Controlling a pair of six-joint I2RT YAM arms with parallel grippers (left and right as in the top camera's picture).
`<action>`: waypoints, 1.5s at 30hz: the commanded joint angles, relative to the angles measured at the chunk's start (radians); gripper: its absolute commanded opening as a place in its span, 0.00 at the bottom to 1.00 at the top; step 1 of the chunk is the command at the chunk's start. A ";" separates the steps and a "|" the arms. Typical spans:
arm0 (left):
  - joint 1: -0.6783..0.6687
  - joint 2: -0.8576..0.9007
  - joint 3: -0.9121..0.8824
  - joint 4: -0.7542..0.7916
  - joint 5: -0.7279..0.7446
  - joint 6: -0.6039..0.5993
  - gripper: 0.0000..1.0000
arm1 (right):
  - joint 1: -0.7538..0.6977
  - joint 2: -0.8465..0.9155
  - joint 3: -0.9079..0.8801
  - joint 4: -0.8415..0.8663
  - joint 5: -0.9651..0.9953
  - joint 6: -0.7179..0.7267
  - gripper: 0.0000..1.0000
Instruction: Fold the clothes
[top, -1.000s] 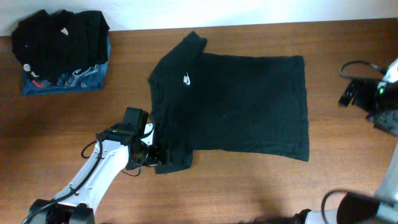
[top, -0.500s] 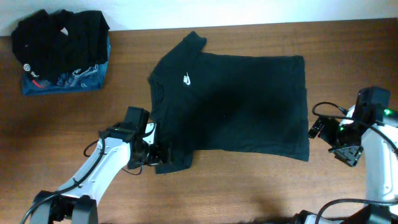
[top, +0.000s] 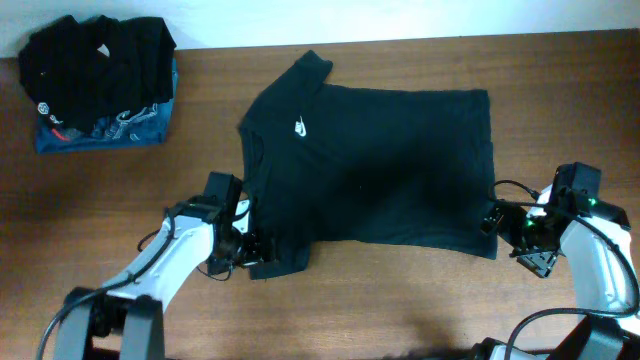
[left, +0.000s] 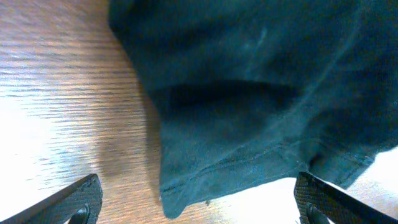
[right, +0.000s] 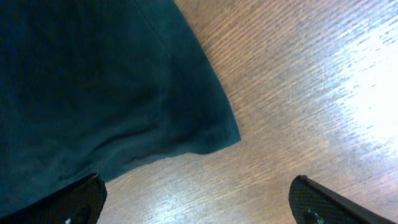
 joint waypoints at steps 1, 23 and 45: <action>-0.003 0.069 0.013 0.014 0.087 -0.024 0.95 | 0.004 -0.010 -0.010 0.016 -0.012 0.010 0.99; -0.003 0.108 0.013 0.083 0.090 -0.024 0.03 | 0.004 0.064 -0.095 0.121 -0.005 0.009 0.99; -0.003 0.108 0.013 0.091 0.089 -0.020 0.01 | 0.004 0.120 -0.138 0.201 -0.012 0.118 0.95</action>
